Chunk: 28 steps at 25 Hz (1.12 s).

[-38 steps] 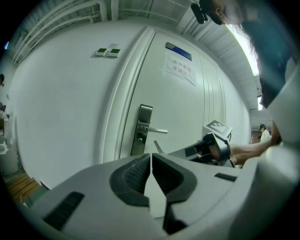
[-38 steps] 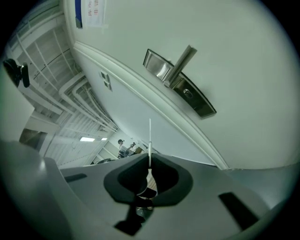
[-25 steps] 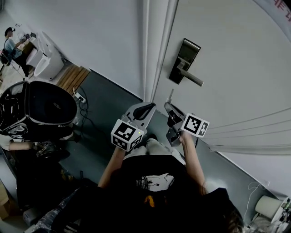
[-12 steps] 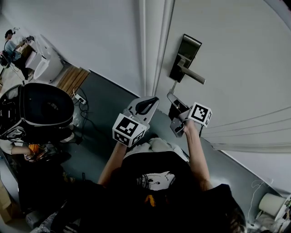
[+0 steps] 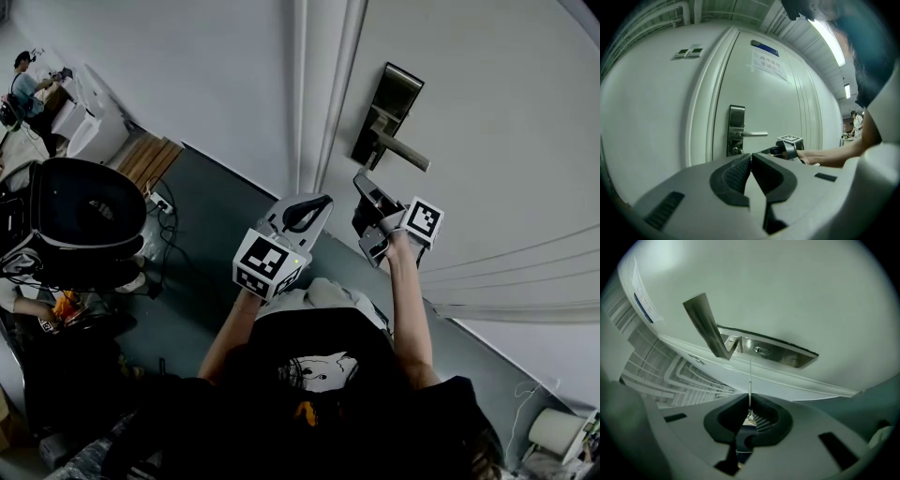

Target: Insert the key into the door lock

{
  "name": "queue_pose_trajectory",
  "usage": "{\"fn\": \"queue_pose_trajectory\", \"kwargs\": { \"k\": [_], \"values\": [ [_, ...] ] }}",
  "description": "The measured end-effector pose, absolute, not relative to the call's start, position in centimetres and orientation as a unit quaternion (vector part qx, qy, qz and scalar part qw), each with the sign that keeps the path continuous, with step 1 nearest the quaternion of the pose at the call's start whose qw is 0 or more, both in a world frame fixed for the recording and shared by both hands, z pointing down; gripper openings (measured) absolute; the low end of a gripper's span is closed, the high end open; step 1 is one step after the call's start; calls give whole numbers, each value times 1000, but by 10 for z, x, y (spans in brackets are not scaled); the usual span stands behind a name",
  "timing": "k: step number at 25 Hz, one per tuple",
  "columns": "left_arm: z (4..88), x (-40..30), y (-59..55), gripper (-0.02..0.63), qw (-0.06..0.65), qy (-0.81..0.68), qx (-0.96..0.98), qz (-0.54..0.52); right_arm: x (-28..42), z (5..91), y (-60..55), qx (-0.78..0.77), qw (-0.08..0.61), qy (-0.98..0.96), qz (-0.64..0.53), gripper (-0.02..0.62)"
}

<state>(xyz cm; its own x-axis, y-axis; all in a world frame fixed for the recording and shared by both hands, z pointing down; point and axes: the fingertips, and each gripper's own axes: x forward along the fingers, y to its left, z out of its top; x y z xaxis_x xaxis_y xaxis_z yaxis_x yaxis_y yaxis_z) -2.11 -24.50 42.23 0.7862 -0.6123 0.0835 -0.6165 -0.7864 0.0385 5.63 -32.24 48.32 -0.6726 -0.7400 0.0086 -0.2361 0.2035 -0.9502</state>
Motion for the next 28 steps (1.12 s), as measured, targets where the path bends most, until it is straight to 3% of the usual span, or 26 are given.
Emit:
{"fn": "queue_pose_trajectory", "kwargs": {
  "k": [10, 28],
  "values": [
    [431, -21, -247, 17, 23, -323, 946, 23, 56, 481, -342, -269, 295, 718, -570, 18],
    [438, -34, -256, 17, 30, -334, 941, 33, 63, 483, -360, -250, 328, 694, -590, 18]
  ]
}}
